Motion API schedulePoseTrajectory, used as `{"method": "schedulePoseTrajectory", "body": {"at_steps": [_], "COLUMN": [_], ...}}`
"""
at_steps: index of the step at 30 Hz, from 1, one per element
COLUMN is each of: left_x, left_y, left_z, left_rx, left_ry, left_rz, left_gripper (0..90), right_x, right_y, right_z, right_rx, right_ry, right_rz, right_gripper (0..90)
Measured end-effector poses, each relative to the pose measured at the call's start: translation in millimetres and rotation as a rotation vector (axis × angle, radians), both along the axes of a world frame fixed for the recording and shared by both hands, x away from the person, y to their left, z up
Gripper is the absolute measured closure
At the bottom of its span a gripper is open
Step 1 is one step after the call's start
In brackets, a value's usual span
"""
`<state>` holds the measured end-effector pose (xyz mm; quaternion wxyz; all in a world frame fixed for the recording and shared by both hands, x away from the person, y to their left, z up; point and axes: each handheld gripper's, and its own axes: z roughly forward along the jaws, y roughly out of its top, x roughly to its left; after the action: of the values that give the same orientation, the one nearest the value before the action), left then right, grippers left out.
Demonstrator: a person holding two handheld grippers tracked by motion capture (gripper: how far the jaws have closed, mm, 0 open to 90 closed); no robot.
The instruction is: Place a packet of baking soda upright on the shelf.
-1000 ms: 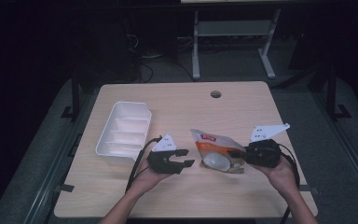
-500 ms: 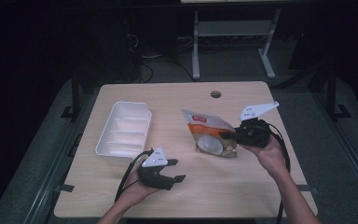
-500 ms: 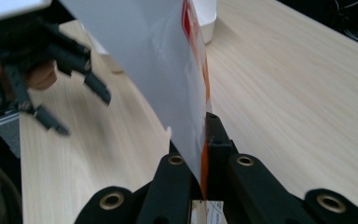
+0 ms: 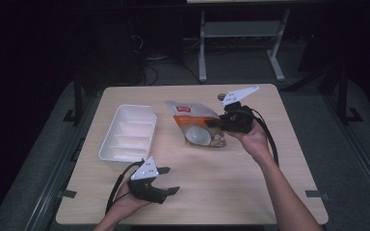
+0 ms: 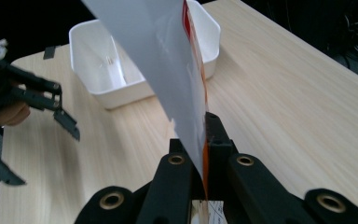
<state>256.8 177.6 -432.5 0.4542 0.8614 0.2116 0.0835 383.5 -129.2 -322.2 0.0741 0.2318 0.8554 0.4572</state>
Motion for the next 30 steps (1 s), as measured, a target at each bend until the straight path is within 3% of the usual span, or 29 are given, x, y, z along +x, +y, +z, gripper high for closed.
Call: {"method": "schedulePoseTrajectory", "body": {"at_steps": [7, 18, 30], "left_x": [-1.1, 0.1, 2.2], "left_y": [0.8, 1.3, 4.7], "left_z": [-0.9, -5.4, -6.3], "left_rx": [0.001, 0.018, 0.005], "left_ry": [-0.01, -0.008, 0.005], "left_rz": [-0.008, -0.015, -0.015], "left_gripper": [26.1, 25.3, 24.4], "right_x": [19.2, 38.1, 54.9], "right_y": [23.9, 48.2, 79.4], "right_z": [7.0, 14.5, 28.6], "right_rx": [0.019, 0.036, 0.054], "right_ry": [0.013, 0.018, 0.009], "right_rz": [0.021, 0.035, 0.052], "right_gripper": [89.9, 90.0, 90.0]}}
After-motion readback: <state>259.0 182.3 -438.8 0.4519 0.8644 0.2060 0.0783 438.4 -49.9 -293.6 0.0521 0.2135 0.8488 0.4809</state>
